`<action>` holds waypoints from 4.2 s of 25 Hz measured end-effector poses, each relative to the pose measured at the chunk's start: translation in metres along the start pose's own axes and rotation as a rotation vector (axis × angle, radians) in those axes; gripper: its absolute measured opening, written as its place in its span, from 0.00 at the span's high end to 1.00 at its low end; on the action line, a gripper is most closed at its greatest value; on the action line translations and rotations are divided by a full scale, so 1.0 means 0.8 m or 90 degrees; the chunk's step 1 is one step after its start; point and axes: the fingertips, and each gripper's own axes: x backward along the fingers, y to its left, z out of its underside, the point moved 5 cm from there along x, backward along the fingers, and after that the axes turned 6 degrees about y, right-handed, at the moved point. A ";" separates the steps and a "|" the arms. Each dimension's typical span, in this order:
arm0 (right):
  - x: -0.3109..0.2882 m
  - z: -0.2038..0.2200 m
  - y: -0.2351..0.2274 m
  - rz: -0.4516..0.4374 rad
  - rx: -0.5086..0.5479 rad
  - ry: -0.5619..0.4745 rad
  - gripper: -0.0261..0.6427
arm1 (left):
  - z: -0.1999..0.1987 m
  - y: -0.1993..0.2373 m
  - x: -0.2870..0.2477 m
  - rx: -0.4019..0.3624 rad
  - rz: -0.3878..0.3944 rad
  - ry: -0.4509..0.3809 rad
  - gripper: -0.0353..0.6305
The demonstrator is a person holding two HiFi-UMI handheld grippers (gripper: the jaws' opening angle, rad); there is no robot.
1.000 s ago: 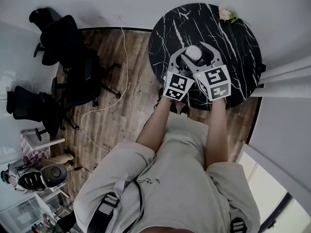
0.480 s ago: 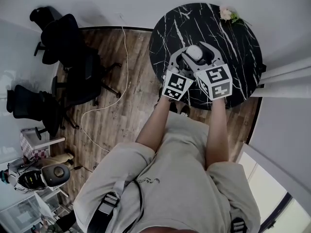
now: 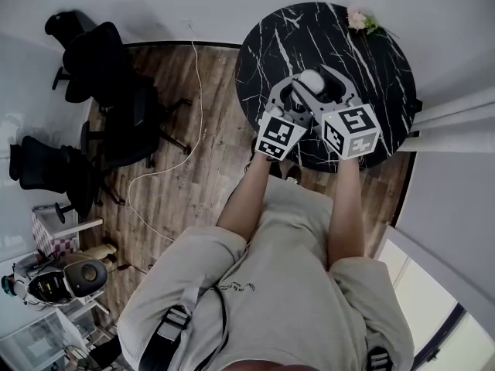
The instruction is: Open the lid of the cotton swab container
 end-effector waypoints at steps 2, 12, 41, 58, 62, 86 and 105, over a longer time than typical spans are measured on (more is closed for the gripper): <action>0.003 0.001 -0.001 -0.014 -0.007 -0.010 0.53 | 0.000 -0.002 0.001 0.001 0.008 -0.005 0.55; 0.020 0.009 -0.003 -0.120 0.013 -0.066 0.53 | 0.001 -0.015 0.002 0.010 0.077 -0.011 0.55; 0.058 0.013 0.018 -0.293 0.205 -0.013 0.53 | 0.001 -0.054 0.005 -0.026 0.348 0.076 0.55; 0.033 0.008 0.017 -0.227 0.158 -0.009 0.53 | 0.000 -0.036 -0.007 -0.021 0.260 0.043 0.57; 0.032 0.009 0.017 -0.225 0.166 0.012 0.53 | 0.001 -0.038 -0.007 -0.021 0.259 0.042 0.57; 0.026 -0.002 0.022 -0.265 0.075 -0.027 0.53 | 0.009 -0.030 0.001 -0.009 0.244 0.031 0.57; 0.055 -0.035 -0.022 -0.085 0.081 -0.137 0.53 | 0.010 -0.008 0.011 -0.002 0.216 0.036 0.57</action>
